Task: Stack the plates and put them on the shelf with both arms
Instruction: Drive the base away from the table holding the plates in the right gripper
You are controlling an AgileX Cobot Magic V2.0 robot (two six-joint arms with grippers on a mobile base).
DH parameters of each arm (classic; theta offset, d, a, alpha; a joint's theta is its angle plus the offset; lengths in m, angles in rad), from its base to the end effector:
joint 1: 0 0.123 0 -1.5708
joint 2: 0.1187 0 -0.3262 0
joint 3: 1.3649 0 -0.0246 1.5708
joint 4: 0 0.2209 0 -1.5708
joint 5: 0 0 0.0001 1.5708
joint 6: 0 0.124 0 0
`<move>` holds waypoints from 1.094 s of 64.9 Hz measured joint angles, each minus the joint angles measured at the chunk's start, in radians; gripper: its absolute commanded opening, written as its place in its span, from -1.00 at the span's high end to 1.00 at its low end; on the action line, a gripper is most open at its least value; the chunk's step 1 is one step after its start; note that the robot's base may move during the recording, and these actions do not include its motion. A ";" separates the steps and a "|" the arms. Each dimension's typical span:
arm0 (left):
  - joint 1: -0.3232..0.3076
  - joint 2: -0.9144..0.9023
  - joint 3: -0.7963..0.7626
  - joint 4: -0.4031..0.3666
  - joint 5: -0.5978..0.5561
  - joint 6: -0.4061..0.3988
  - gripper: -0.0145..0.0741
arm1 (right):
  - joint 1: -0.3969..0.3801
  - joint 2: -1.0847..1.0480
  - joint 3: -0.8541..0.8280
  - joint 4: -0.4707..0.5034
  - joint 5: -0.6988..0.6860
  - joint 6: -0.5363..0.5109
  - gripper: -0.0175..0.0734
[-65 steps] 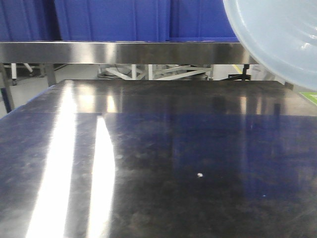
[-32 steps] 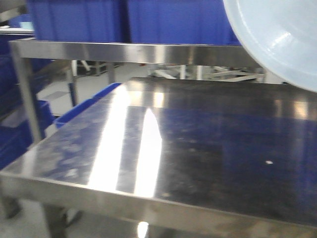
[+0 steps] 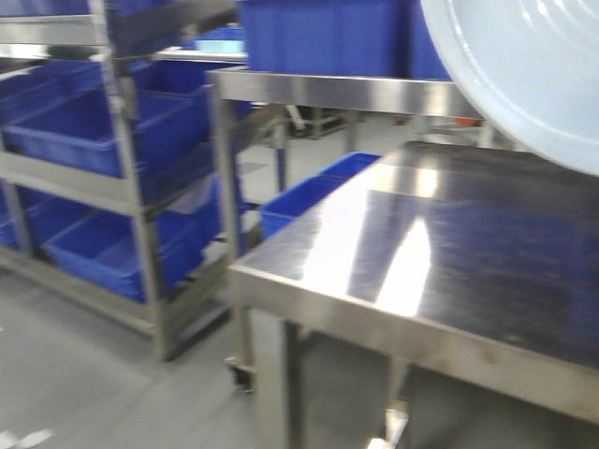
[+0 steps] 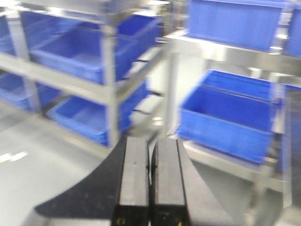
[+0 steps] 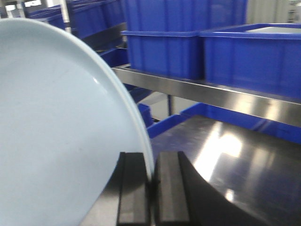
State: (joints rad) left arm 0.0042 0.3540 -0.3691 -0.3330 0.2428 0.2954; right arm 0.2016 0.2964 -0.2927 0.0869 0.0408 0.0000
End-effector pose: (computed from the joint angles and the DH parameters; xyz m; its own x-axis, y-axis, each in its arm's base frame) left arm 0.0494 -0.0096 0.3027 -0.1293 -0.0290 -0.9912 0.0701 0.9968 -0.0383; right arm 0.0425 0.0091 0.3027 0.0241 0.0934 -0.9953 -0.2066 0.9746 0.0865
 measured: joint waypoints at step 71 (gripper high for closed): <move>0.000 0.000 0.000 0.000 0.000 0.000 0.49 | 0.000 0.000 0.000 0.000 0.000 0.000 0.51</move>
State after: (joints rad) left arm 0.0042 0.3540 -0.3691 -0.3330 0.2428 0.2954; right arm 0.2016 0.2964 -0.2927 0.0869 0.0408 0.0000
